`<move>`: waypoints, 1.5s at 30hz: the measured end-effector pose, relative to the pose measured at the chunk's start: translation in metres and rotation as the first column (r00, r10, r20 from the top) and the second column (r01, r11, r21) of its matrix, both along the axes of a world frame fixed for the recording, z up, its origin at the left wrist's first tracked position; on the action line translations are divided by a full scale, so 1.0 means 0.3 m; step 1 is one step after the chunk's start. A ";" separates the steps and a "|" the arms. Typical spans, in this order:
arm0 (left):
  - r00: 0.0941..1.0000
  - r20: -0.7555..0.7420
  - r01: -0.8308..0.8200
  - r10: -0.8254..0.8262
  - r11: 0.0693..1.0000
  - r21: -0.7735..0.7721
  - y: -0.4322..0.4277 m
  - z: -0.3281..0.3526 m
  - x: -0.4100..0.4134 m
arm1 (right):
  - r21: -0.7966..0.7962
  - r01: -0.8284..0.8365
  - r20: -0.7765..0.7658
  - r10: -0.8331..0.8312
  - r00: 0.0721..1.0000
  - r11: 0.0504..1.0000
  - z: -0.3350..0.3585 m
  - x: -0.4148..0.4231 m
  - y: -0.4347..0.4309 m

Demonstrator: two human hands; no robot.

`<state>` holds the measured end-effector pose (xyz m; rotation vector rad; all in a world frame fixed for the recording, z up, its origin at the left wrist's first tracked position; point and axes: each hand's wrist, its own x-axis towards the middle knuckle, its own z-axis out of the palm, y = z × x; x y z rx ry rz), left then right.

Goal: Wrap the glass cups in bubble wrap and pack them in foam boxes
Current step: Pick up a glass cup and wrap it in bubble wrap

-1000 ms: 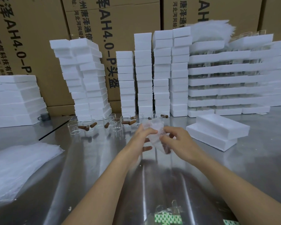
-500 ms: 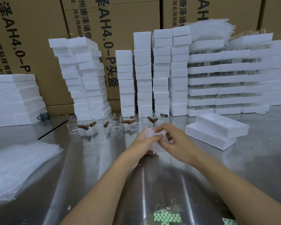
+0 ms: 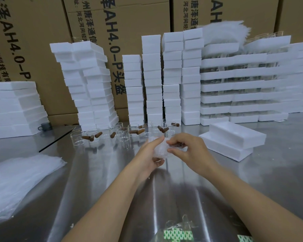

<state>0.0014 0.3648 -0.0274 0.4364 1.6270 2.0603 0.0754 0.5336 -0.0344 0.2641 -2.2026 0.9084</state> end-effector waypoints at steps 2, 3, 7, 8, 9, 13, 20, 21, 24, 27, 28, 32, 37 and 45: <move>1.000 0.010 0.011 -0.011 1.000 -0.025 -0.006 0.002 -0.005 | 0.062 -0.035 0.023 0.034 0.999 0.997 0.006 0.007 0.000; 1.000 0.015 0.020 -0.019 0.999 -0.034 -0.008 0.002 -0.008 | 0.088 -0.052 0.046 0.048 0.998 0.995 0.008 0.010 0.000; 0.999 0.010 0.047 -0.047 0.995 -0.083 -0.022 -0.001 -0.024 | 0.149 -0.074 0.102 0.059 0.993 0.986 0.017 0.013 0.002; 0.998 -0.007 0.058 -0.059 0.993 -0.101 -0.025 -0.005 -0.028 | 0.170 -0.059 0.094 0.043 0.995 0.984 0.019 0.013 0.001; 0.997 -0.027 0.069 -0.073 0.991 -0.115 -0.027 -0.009 -0.031 | 0.178 -0.046 0.080 0.032 0.996 0.983 0.020 0.013 -0.001; 0.988 -0.102 0.109 -0.118 0.989 -0.095 -0.033 -0.013 -0.036 | 0.081 -0.054 0.030 0.052 0.998 0.995 0.015 0.016 -0.012; 0.975 -0.206 0.071 -0.081 0.996 -0.056 -0.031 -0.024 -0.049 | -0.096 -0.077 0.097 0.087 0.991 0.992 0.006 0.014 -0.008; 0.972 -0.226 0.046 -0.059 0.997 -0.060 -0.025 -0.028 -0.048 | -0.115 -0.078 0.112 0.091 0.990 0.990 0.008 0.014 -0.006; 0.950 -0.313 -0.051 0.017 0.993 -0.102 -0.012 -0.028 -0.043 | -0.077 -0.091 0.181 0.104 0.978 0.993 0.016 0.012 0.014; 0.946 -0.304 -0.145 0.112 0.985 -0.088 -0.017 -0.035 -0.056 | 0.080 0.071 0.177 -0.084 0.981 0.994 0.023 0.016 0.086; 0.946 -0.287 -0.179 0.152 0.981 -0.070 -0.026 -0.033 -0.062 | 0.131 0.188 0.127 -0.205 0.970 0.973 0.026 0.018 0.119; 0.930 -0.203 -0.304 0.305 0.952 0.036 -0.058 -0.017 -0.101 | 0.224 0.722 -0.040 -0.734 0.678 0.655 0.037 0.046 0.249; 0.944 -0.014 -0.322 0.330 0.929 0.183 -0.072 0.009 -0.117 | 0.362 0.828 0.190 -0.904 0.384 0.428 0.007 0.090 0.350; 0.977 0.065 -0.214 0.205 0.914 0.344 -0.077 0.052 -0.099 | 0.298 0.444 0.139 -0.499 0.855 0.845 0.076 0.047 0.176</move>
